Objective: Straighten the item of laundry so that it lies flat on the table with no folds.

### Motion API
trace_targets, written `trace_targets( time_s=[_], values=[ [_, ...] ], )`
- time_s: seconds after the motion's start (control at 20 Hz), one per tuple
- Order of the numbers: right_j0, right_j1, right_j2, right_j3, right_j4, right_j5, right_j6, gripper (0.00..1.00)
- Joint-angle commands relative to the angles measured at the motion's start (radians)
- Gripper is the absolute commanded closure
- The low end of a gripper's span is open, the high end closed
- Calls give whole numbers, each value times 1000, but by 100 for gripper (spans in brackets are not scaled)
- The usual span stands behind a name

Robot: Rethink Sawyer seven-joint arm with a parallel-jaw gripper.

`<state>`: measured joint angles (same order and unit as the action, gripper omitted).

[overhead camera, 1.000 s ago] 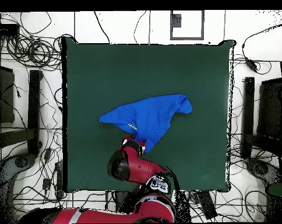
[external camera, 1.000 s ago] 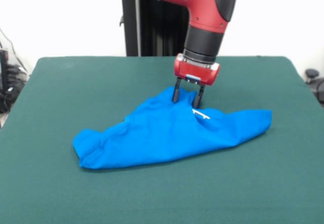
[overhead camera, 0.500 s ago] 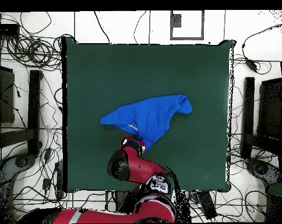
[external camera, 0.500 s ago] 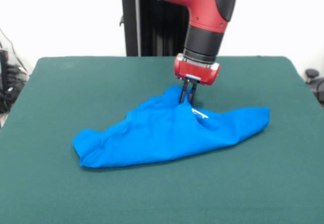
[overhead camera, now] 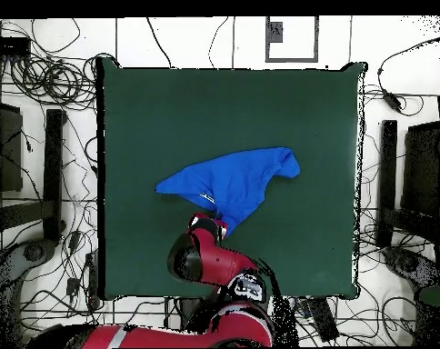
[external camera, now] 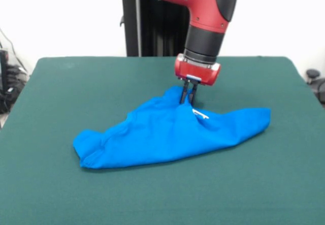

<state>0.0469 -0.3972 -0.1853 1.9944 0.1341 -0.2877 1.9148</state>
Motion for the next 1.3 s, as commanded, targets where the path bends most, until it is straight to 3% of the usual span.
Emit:
trace_targets(
  time_s=[0.05, 0.45, 1.3],
  values=[
    [13, 52, 118, -5, 2, -20, 203, 100],
    [4, -1, 116, -31, 28, 125, 159, 100],
    [4, -33, 96, -101, 41, 297, 118, 100]
  ],
)
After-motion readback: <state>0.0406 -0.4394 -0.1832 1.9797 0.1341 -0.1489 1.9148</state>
